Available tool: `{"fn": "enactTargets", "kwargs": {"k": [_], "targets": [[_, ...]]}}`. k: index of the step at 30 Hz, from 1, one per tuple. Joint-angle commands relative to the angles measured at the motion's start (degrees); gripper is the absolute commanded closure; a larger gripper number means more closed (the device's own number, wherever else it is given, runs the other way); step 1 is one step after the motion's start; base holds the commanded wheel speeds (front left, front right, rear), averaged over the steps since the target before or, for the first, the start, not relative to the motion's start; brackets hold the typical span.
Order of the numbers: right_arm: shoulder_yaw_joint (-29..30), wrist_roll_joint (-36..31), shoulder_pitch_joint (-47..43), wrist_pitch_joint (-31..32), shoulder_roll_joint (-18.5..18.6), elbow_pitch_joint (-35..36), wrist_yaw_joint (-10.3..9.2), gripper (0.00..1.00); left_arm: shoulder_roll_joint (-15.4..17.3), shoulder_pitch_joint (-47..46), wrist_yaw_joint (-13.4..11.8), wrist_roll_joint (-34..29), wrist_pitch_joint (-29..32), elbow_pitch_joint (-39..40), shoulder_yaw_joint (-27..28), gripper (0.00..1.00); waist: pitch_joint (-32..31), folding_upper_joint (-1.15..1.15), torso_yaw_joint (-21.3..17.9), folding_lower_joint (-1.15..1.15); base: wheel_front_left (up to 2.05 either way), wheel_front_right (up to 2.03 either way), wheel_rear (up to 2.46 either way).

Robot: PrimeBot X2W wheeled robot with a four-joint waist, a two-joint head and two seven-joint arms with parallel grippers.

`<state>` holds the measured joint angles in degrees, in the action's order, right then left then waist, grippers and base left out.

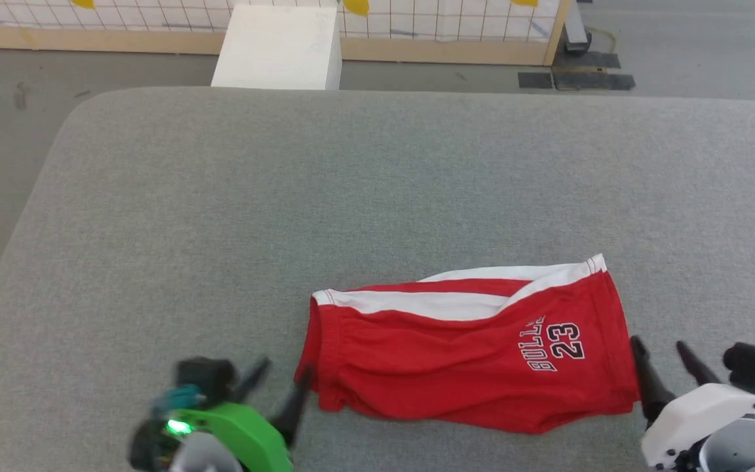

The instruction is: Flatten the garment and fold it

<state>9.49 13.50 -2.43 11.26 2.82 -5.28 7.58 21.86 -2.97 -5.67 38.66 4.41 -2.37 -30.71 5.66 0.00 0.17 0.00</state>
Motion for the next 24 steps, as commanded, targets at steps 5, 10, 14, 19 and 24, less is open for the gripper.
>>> {"fn": "enactTargets", "kwargs": {"k": [5, 10, 14, 19, 24], "targets": [[1.2, -0.8, 2.0, -4.6, 0.1, 0.1, -0.09, 0.00, 0.8, -0.8, 0.3, -2.7, -14.0, 0.3, 4.9, 0.00, -0.5, 0.00, 0.5, 0.00, 0.00, 0.00, 0.00], [1.1, 0.4, 6.1, -7.0, 0.1, -5.1, -0.09, 0.00, -4.7, -6.0, 2.7, -9.4, -19.4, -1.4, 12.8, 0.00, 0.0, 0.00, 0.6, 0.00, 0.00, 0.00, 0.00], [0.7, 2.5, 9.8, -5.2, 0.1, -11.3, -0.09, 0.00, -9.5, -6.1, 6.5, -15.8, -19.4, -1.8, 18.9, 0.00, 0.9, 0.00, 0.1, 0.00, 0.00, 0.00, 0.00], [0.8, 4.0, 14.2, -0.8, 0.1, -19.0, -0.09, 0.00, -13.6, -6.0, 8.4, -21.5, -19.4, -2.4, 23.4, 0.00, 1.7, 0.00, -0.2, 0.00, 0.00, 0.00, 0.00], [-0.1, 2.5, 17.7, 3.3, 0.1, -25.4, -0.09, 0.00, -16.3, -5.4, 10.0, -24.3, -19.4, -2.5, 26.3, 0.00, 2.2, 0.00, 0.0, 0.00, 0.00, 0.00, 0.00]]}}
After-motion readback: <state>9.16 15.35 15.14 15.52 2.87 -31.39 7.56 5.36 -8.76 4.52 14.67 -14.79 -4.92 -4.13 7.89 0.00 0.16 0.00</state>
